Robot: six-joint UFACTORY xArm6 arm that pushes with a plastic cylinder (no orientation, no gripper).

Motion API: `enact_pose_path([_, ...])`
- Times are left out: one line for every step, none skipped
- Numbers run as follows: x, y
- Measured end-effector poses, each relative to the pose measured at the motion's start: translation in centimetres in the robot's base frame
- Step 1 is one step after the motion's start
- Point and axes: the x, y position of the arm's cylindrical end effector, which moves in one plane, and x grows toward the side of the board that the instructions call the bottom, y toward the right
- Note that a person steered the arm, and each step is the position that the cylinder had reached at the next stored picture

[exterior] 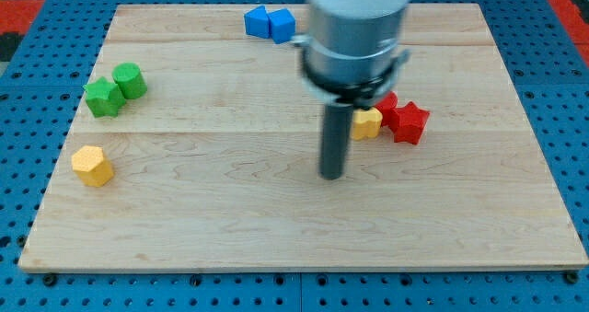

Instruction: Move the hexagon below the yellow heart

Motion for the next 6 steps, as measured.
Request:
enact_pose_path([3.3,-11.4])
enact_pose_path([4.7,-21.4])
enact_pose_path([2.6,-28.8])
enact_pose_path([-1.6,-27.2])
enact_pose_path([-1.2,-16.7])
enact_pose_path([-1.2,-6.9])
